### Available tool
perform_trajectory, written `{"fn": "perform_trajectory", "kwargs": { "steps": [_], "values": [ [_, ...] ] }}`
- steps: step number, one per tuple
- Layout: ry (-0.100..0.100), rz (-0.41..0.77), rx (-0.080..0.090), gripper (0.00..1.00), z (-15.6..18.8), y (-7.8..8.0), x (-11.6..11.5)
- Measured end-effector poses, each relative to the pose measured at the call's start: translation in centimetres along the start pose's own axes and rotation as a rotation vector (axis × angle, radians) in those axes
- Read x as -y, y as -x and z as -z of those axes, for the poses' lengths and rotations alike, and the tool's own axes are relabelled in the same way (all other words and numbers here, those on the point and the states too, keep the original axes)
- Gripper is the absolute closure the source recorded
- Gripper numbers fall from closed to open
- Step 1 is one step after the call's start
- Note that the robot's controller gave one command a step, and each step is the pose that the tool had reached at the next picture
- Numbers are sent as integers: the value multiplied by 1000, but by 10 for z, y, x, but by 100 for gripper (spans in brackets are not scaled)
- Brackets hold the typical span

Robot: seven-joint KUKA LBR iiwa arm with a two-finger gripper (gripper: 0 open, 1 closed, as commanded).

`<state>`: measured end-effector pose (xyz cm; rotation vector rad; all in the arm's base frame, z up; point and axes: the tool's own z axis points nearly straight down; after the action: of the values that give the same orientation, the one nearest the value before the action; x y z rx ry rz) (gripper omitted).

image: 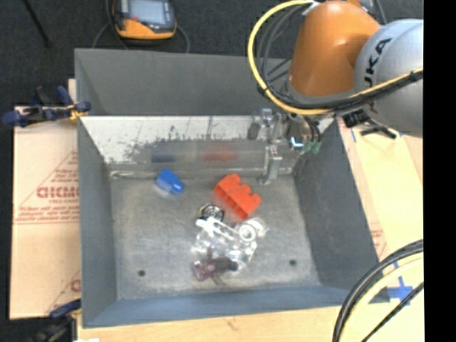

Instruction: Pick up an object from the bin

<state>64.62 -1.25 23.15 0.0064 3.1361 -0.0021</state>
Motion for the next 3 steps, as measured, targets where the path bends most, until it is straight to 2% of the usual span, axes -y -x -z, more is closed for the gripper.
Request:
{"fn": "perform_trajectory", "kwargs": {
  "steps": [1, 2, 3],
  "values": [
    [2, -134, -3, 0, -152, -16, -3],
    [0, -133, 9, 100, -144, -12, -2],
    [5, -218, 7, 100, -149, 1, 3]
  ]
}}
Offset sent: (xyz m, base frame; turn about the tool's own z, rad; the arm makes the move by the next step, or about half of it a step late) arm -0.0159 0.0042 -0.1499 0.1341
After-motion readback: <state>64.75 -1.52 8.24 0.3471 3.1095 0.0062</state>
